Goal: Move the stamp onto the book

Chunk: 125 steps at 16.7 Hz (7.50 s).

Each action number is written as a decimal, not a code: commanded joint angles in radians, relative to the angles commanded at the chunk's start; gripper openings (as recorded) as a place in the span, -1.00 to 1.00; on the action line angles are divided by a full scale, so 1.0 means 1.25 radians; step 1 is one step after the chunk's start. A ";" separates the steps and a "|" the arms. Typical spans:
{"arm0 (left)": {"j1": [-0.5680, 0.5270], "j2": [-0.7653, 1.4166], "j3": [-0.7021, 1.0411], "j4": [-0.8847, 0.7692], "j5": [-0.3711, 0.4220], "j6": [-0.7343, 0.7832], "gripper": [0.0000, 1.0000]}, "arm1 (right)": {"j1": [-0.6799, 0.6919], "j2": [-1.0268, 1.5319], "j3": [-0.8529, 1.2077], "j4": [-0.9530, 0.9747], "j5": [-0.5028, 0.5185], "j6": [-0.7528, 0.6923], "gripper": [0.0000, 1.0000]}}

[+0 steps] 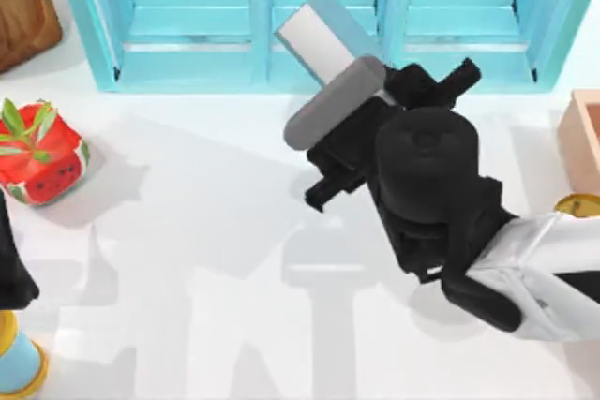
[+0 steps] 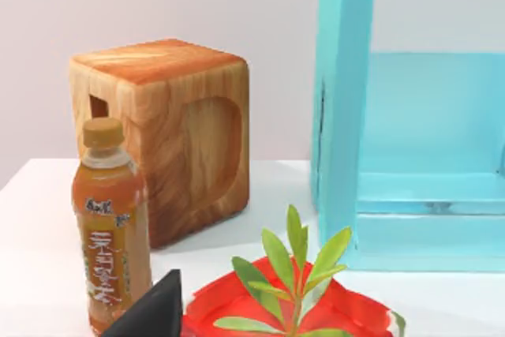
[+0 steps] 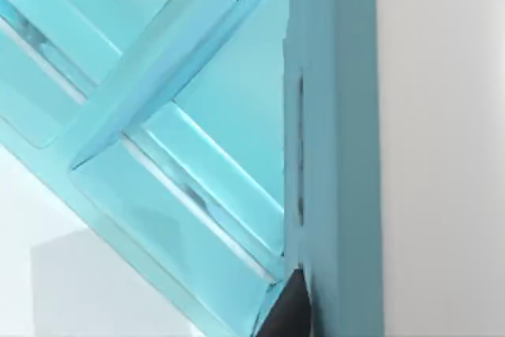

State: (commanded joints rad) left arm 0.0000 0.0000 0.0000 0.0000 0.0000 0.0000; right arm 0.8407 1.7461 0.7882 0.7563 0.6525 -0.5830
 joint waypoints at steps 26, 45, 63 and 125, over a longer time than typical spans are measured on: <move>0.000 0.000 0.000 0.000 0.000 0.000 1.00 | -0.065 -0.077 -0.257 0.116 -0.206 -0.619 -1.00; 0.000 0.000 0.000 0.000 0.000 0.000 1.00 | -0.065 0.046 -0.281 0.263 -0.204 -0.619 -0.25; 0.000 0.000 0.000 0.000 0.000 0.000 1.00 | -0.063 0.046 -0.283 0.261 -0.202 -0.617 1.00; 0.000 0.000 0.000 0.000 0.000 0.000 1.00 | -0.903 0.108 0.496 -1.480 -0.522 0.249 1.00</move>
State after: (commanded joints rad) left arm 0.0000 0.0000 0.0000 0.0000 0.0000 0.0000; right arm -0.2875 1.8812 1.4084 -1.0932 0.0004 -0.2722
